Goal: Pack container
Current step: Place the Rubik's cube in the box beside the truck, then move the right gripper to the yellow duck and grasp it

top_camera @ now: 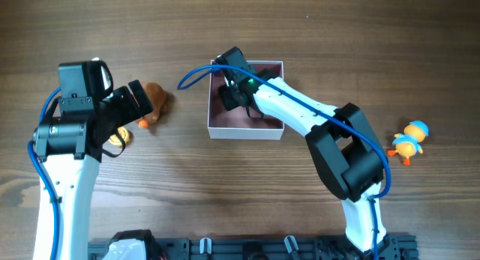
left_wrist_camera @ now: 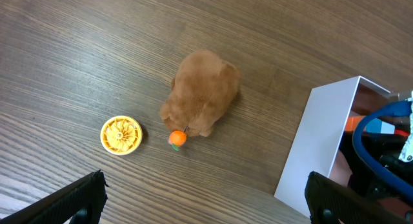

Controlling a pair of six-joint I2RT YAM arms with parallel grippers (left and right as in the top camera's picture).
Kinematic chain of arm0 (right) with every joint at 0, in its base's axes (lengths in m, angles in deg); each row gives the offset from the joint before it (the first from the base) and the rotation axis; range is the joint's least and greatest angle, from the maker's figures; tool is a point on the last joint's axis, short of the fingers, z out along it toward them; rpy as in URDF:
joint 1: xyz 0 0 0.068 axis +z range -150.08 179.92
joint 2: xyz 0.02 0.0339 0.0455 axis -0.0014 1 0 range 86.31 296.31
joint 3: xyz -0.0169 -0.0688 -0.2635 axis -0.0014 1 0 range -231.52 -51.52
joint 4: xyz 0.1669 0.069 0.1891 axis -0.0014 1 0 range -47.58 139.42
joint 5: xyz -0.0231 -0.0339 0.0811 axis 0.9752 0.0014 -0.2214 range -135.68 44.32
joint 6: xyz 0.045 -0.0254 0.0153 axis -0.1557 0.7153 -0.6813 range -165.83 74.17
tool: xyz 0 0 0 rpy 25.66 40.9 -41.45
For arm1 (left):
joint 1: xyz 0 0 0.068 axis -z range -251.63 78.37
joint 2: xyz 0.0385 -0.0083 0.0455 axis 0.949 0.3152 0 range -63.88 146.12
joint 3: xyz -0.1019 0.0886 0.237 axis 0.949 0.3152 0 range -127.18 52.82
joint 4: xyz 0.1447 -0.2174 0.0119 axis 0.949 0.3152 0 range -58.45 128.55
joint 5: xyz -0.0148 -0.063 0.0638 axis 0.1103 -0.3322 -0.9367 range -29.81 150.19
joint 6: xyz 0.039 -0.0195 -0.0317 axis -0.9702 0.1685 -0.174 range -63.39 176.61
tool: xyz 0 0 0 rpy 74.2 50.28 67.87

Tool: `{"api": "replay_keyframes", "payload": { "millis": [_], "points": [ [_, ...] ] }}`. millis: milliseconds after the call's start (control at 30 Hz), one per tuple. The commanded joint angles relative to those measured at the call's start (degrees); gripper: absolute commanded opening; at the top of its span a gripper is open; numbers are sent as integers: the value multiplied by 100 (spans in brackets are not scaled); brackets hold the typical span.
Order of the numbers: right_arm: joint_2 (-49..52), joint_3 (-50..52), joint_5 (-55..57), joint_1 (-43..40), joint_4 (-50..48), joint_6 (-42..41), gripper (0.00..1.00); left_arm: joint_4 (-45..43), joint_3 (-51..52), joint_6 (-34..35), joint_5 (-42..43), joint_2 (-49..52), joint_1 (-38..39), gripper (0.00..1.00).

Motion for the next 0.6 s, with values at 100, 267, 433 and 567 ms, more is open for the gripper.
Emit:
{"api": "replay_keyframes", "payload": {
  "millis": [100,267,433,567],
  "points": [
    [55,-118,225,-15,-153,-127,4,0,-48,94,-15,-28,-42,100],
    [31,-122,-129,7,15,-57,5,0,-48,94,-15,-28,-42,100],
    [-960,-127,-516,103,468,57,26,0,-48,94,-15,-28,-42,100],
    [-2649,-127,-162,-155,1338,-402,67,4,-48,94,-15,-28,-42,100]
  ]
}}
